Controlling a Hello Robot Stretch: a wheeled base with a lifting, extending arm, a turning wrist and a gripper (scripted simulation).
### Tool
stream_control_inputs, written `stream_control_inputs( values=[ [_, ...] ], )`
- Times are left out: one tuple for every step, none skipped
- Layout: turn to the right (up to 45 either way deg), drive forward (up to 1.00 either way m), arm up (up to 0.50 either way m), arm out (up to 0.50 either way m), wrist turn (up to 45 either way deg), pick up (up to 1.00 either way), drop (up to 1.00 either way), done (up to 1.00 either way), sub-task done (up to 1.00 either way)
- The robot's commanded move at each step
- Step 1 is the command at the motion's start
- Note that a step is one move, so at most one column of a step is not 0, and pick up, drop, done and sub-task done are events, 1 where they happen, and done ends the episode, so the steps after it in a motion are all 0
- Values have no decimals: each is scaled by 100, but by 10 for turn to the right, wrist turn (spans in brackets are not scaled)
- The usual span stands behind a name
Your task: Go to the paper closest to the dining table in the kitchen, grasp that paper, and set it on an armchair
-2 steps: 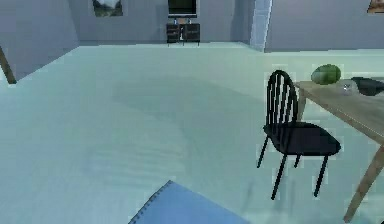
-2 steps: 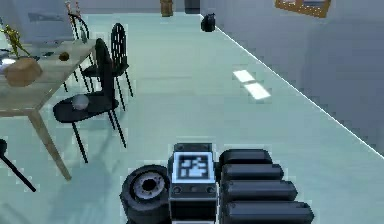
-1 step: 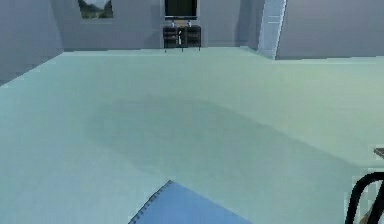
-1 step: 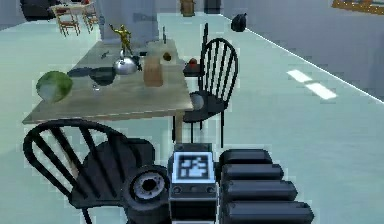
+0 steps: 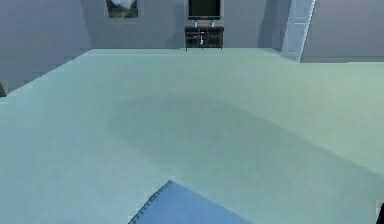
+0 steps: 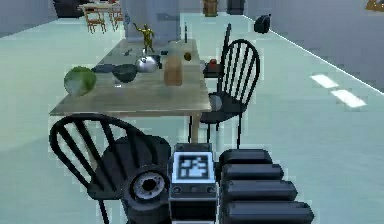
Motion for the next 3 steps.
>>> stream_control_inputs(
  values=[
    [0,70,0,0,0,0,0,0,0],
    [240,0,0,0,0,0,0,0,0],
    [0,100,0,0,0,0,0,0,0]
  ],
)
